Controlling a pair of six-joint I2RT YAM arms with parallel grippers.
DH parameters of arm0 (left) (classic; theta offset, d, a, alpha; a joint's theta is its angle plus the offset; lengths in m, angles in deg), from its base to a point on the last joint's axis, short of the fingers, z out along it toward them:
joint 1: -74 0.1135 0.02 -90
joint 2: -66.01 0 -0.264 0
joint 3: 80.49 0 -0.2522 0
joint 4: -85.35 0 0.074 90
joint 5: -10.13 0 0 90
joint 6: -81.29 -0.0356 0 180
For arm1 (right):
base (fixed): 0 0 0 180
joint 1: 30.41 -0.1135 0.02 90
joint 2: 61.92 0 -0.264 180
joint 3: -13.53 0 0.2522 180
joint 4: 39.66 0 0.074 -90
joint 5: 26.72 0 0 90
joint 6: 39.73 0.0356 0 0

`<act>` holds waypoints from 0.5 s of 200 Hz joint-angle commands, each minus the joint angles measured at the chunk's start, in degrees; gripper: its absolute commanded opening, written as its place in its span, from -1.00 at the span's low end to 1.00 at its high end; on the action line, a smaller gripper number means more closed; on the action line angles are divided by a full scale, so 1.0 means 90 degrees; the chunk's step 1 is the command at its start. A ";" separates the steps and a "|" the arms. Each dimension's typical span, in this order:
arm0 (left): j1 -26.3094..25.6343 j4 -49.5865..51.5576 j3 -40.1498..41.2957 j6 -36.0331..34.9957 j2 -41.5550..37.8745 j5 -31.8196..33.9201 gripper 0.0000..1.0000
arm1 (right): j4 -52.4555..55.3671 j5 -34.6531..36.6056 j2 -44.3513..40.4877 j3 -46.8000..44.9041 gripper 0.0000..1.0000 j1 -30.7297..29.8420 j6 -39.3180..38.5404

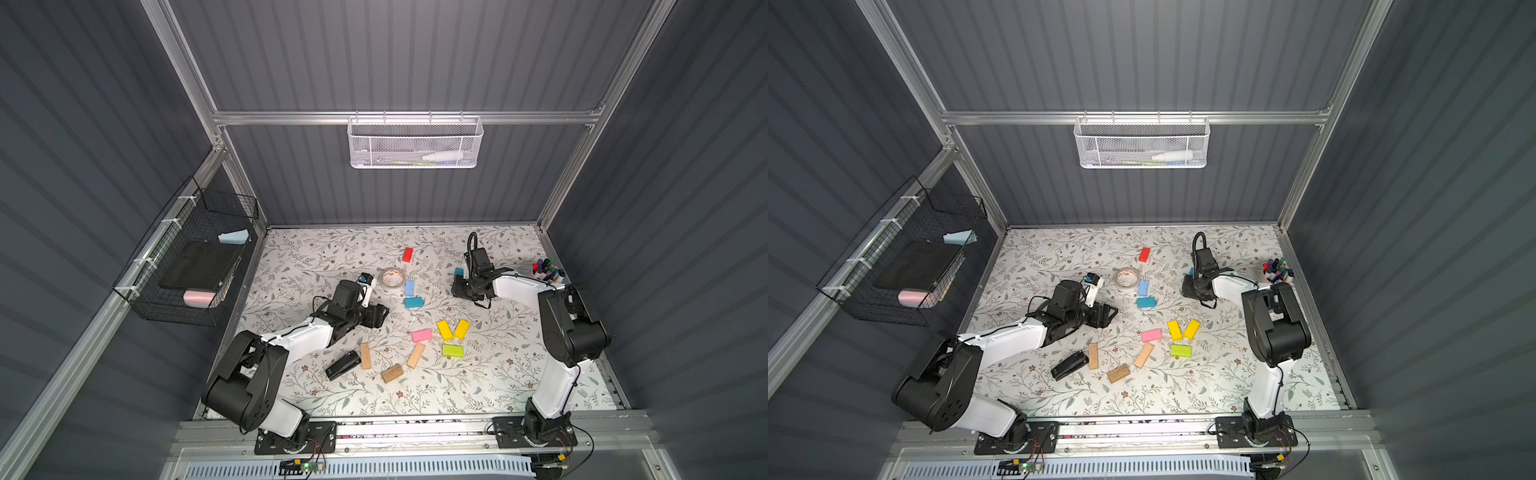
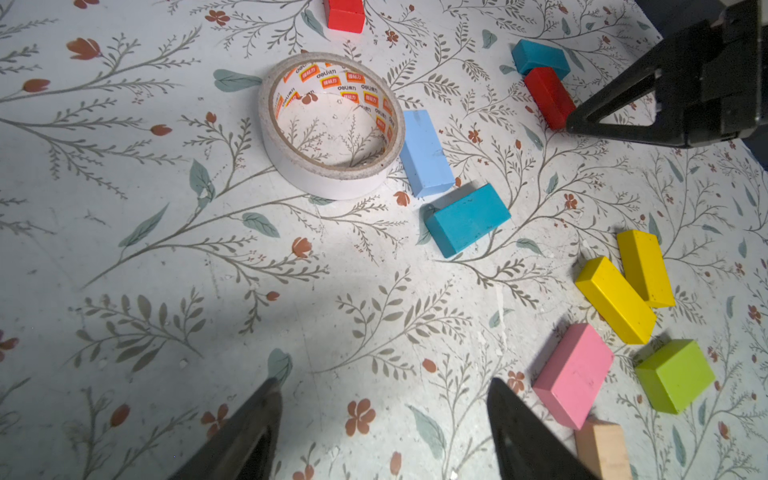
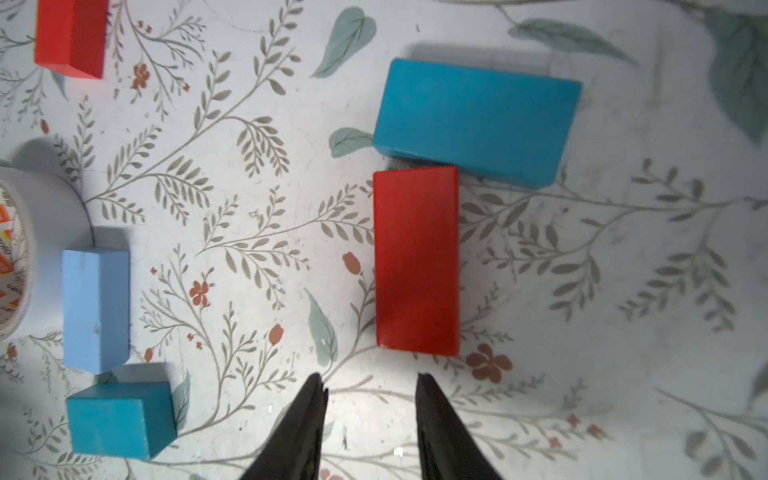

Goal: Assemble the letter c with building blocks
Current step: Assemble the building block at the center of the board.

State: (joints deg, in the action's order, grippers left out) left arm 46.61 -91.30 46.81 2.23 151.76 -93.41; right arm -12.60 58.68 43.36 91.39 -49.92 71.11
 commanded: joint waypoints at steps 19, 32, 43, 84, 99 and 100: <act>-0.0042 0.0112 -0.0127 -0.0141 -0.0111 0.0049 0.52 | -0.0085 0.0442 -0.0613 -0.0555 -0.14 -0.0255 0.0097; -0.0042 0.0084 -0.0093 -0.0141 -0.0169 0.0068 0.52 | -0.0179 0.0672 -0.0758 -0.0775 -0.15 -0.0345 0.0105; -0.0040 0.0038 -0.0042 -0.0141 -0.0220 0.0074 0.52 | -0.0290 0.0776 -0.0894 -0.0967 -0.14 -0.0392 0.0160; -0.0048 0.0024 -0.0005 -0.0141 -0.0276 0.0098 0.53 | -0.0279 0.0942 -0.1358 -0.1416 -0.13 -0.0551 0.0636; -0.0045 0.0024 -0.0009 -0.0132 -0.0274 0.0088 0.52 | -0.0277 0.0985 -0.1573 -0.1618 -0.08 -0.0641 0.0968; -0.0048 0.0024 -0.0009 -0.0132 -0.0277 0.0088 0.52 | -0.0277 0.0982 -0.1586 -0.1630 -0.08 -0.0648 0.0986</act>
State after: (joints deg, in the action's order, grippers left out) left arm 46.43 -91.37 46.81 2.21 150.89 -93.04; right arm -14.79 65.39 32.25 78.93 -54.44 74.87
